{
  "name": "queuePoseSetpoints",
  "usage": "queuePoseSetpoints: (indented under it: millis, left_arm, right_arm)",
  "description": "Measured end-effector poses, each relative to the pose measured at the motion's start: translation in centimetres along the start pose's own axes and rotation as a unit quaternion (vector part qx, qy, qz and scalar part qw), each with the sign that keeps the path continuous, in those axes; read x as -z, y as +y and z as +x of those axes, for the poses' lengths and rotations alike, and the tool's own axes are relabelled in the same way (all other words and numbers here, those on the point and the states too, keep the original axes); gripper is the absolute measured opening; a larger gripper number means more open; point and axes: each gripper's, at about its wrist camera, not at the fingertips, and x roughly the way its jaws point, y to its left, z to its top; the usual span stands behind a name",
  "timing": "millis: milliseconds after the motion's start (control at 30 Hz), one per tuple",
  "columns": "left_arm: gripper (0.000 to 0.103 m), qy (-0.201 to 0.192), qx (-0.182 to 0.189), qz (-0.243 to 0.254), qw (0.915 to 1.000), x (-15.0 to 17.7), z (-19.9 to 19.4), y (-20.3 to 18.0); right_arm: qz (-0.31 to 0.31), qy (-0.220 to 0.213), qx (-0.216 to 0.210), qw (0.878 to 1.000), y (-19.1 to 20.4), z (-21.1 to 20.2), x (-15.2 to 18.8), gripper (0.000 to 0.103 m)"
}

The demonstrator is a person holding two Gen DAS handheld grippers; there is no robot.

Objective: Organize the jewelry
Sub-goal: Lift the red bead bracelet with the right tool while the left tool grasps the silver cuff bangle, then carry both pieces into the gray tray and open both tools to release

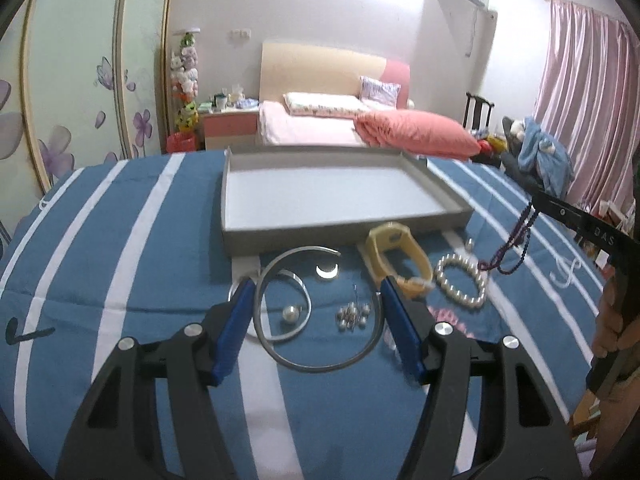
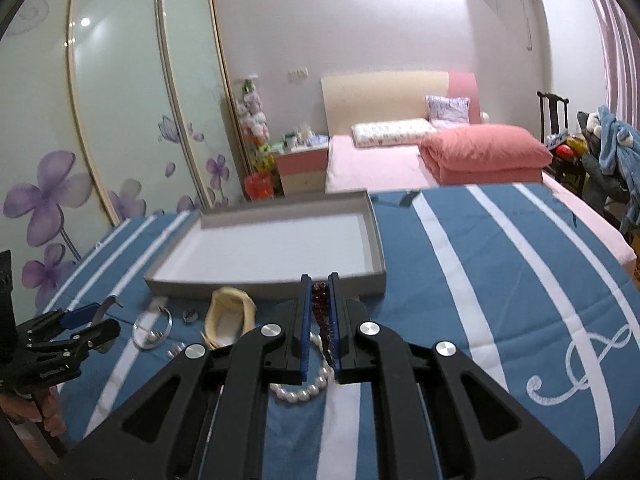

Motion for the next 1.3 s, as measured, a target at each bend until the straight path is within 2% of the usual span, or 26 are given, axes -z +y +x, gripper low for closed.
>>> queuePoseSetpoints:
  millis: [333, 900, 1300]
  left_arm:
    - [0.063, -0.055, -0.009, -0.030, 0.9980, -1.9, -1.3, 0.1]
    - [0.063, -0.103, -0.028, -0.041, 0.9934, -7.0, 1.0, -0.3]
    - [0.063, -0.098, -0.046, -0.046, 0.9931, -9.7, 6.7, -0.1]
  right_arm:
    - [0.009, -0.075, -0.022, 0.997, 0.7, -2.0, -2.3, 0.009]
    - [0.001, -0.141, -0.040, 0.989, 1.7, -0.8, -6.2, 0.009]
    - [0.000, -0.124, -0.042, 0.991, 2.0, 4.5, -7.3, 0.009]
